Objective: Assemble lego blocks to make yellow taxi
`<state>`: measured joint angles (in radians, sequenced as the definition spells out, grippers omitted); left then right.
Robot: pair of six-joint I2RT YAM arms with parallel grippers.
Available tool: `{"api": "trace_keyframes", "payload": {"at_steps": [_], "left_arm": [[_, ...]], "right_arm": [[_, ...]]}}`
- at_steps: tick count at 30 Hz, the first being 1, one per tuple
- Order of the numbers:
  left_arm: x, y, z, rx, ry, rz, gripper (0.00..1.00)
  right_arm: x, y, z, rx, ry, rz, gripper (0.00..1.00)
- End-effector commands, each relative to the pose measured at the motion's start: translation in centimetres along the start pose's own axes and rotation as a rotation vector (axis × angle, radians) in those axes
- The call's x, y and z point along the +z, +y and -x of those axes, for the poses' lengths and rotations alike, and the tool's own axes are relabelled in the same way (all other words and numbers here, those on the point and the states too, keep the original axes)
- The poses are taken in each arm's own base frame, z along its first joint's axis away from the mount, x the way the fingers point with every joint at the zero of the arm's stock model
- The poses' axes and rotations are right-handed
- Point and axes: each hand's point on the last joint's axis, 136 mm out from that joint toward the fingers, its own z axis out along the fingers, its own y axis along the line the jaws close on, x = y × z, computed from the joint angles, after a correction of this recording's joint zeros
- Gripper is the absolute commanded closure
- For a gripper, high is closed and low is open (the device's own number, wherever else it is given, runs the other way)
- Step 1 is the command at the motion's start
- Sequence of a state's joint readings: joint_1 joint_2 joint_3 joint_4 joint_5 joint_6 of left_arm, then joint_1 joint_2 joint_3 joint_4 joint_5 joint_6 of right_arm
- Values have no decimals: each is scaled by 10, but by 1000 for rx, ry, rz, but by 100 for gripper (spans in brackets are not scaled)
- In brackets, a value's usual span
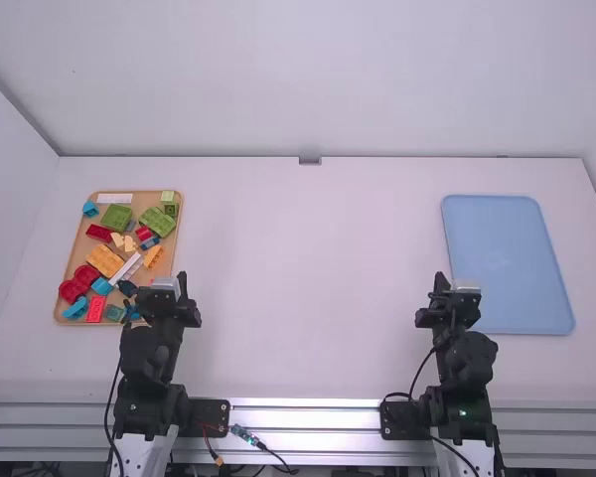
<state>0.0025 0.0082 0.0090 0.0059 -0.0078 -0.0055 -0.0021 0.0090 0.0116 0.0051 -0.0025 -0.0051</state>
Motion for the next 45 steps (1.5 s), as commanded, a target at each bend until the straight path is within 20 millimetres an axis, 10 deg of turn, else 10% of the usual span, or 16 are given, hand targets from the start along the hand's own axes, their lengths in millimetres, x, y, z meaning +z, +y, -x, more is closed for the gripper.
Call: {"api": "trace_keyframes", "payload": {"at_steps": [1, 34, 45], "left_arm": [[0, 0, 1, -3, -3, 0, 100], [5, 3, 177, -43, -270, 40, 57], [43, 2, 146, -34, -146, 44, 38]], "right_arm": [[0, 1, 1, -4, -3, 4, 99], [1, 8, 89, -137, -108, 33, 76], [2, 7, 126, -138, -181, 25, 68]]}}
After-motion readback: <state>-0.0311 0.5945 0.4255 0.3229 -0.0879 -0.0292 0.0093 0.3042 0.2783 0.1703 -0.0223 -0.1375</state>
